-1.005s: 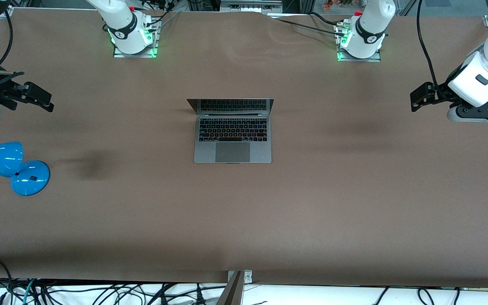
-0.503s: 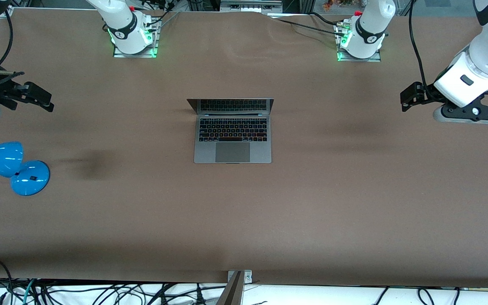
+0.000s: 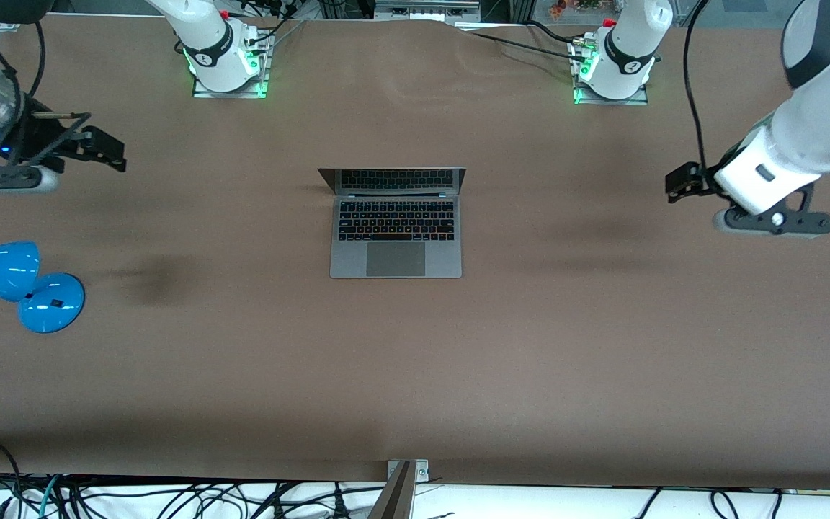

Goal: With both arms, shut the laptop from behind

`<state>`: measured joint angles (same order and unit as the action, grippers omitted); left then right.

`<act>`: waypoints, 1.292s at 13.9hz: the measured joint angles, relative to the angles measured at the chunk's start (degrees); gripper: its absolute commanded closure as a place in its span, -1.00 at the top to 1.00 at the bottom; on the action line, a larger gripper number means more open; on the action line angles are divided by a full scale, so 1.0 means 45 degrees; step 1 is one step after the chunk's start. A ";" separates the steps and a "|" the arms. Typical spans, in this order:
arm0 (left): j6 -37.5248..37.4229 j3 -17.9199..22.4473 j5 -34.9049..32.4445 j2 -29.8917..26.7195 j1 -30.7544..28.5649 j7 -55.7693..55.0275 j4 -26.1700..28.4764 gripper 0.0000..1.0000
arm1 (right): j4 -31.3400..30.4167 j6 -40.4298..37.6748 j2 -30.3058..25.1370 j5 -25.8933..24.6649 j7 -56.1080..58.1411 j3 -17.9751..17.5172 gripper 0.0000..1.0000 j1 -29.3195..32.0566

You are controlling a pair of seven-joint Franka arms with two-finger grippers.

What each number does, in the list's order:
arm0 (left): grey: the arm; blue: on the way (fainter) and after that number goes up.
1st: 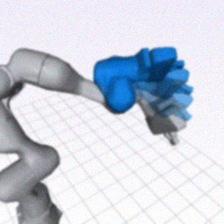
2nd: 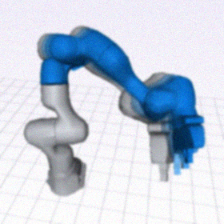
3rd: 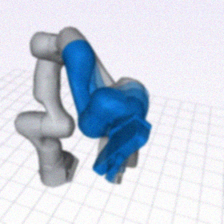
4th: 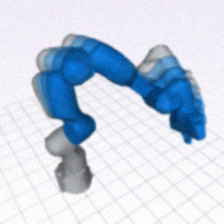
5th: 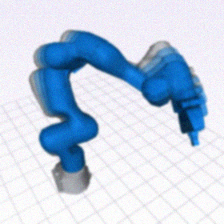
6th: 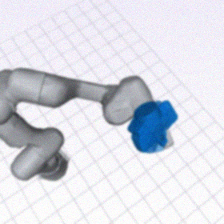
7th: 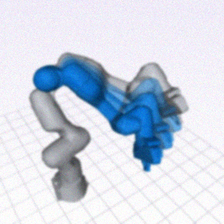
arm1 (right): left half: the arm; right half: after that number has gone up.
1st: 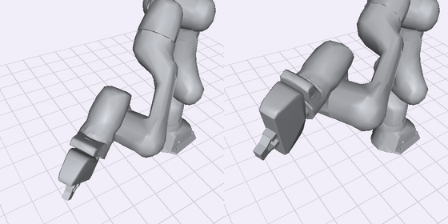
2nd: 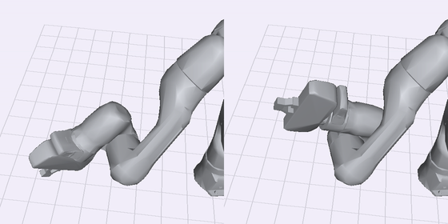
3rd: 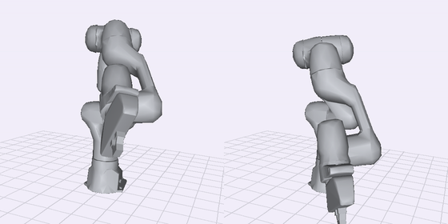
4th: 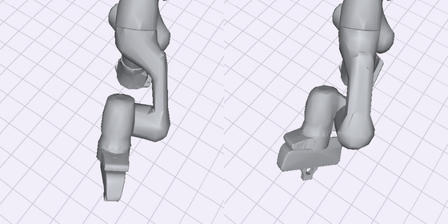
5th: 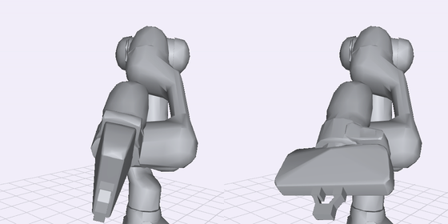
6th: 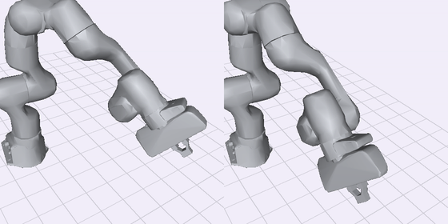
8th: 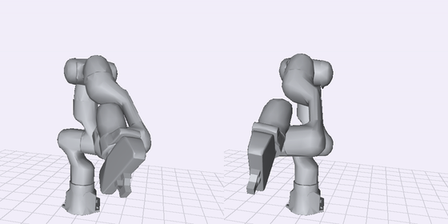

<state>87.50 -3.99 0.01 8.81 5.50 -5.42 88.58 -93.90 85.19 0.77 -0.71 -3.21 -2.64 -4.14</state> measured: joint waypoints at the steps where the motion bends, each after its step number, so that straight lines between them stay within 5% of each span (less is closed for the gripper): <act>1: -0.0031 -0.0214 0.0268 0.0105 0.0008 -0.0177 -0.0001 1.00 | -0.0010 -0.0330 0.0088 0.0001 0.0000 -0.0021 1.00 -0.0196; 7: -0.0207 -0.2986 0.1377 0.0463 0.0233 -0.5427 0.0005 1.00 | -0.0173 -0.1477 0.0534 0.0594 -0.0014 -0.0403 1.00 -0.1084; 16: -0.0406 -0.3336 0.3261 0.1908 0.0813 -0.8339 0.0059 1.00 | -0.2324 0.0456 0.0497 0.1265 -0.5595 -0.4187 1.00 -0.1311; 17: -0.0571 -0.3343 0.3261 0.1790 0.0817 -0.8483 0.0171 1.00 | -0.2634 0.0824 0.0491 0.1273 -0.6253 -0.4585 0.91 -0.1321; 18: -0.0669 -0.3381 0.3262 0.1585 0.0833 -0.8534 0.0478 1.00 | -0.2955 0.1188 0.0488 0.1281 -0.6804 -0.4968 0.58 -0.1326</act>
<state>84.49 -19.20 14.68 15.94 9.24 -43.83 90.72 -107.20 90.54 2.96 5.05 -33.83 -25.00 -10.11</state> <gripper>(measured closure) 0.000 0.000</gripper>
